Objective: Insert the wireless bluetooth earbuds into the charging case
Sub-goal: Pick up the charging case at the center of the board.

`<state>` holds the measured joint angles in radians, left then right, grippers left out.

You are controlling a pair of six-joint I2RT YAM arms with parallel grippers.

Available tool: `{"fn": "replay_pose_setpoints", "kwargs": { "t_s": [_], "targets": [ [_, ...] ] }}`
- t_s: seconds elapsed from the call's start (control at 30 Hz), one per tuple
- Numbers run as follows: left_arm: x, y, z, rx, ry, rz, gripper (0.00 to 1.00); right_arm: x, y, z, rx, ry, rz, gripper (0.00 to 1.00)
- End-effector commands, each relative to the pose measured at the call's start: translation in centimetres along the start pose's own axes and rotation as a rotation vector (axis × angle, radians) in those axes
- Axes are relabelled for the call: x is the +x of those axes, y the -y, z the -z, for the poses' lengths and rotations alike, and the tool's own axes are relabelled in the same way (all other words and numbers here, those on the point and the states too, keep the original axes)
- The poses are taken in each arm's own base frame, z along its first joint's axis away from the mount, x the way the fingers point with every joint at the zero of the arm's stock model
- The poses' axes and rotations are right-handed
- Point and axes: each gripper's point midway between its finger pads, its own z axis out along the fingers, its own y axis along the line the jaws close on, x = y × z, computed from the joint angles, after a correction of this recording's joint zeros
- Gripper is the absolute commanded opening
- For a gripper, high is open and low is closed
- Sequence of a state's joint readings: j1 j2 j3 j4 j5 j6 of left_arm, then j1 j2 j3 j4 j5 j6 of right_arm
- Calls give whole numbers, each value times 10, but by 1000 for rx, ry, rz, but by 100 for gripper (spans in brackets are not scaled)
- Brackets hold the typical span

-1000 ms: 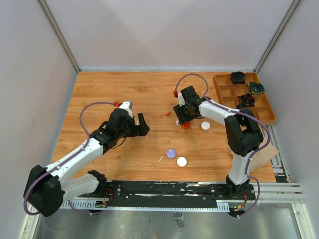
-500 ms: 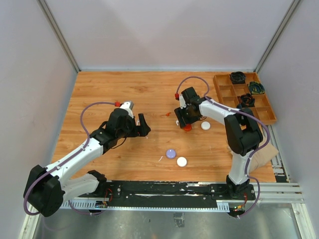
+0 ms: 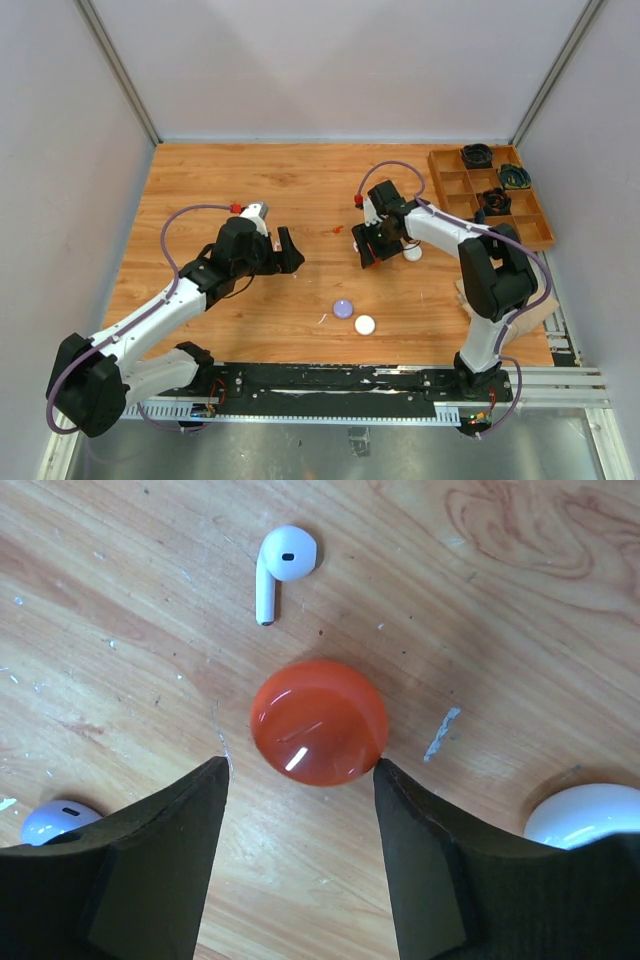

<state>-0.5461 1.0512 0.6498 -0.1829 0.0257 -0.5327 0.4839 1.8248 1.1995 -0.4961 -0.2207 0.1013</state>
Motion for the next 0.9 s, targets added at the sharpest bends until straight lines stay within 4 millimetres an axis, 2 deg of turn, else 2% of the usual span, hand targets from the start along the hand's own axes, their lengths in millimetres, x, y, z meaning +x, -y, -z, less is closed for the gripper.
{"fn": "replay_pose_setpoints", "kwargs": {
  "t_s": [0.0, 0.17, 0.3, 0.4, 0.53, 0.83, 0.87],
  "targets": [
    [-13, 10, 5, 45, 48, 14, 96, -2, -2, 19, 38, 15, 71, 61],
    [-12, 8, 8, 42, 71, 33, 96, -13, 14, 28, 104, -5, 231, 65],
    [-18, 5, 12, 29, 105, 42, 96, -17, 14, 22, 95, -47, 357, 67],
    [-19, 4, 15, 22, 116, 43, 96, -17, 3, 17, 34, -73, 443, 67],
    [-19, 1, 16, 14, 127, 49, 96, -20, -8, 8, -1, -107, 502, 68],
    [-16, 3, 15, 28, 119, 49, 96, -12, -5, -2, 10, -171, 561, 69],
    [-15, 3, 15, 31, 115, 47, 96, -7, -3, -10, 11, -196, 556, 68]
  ]
}}
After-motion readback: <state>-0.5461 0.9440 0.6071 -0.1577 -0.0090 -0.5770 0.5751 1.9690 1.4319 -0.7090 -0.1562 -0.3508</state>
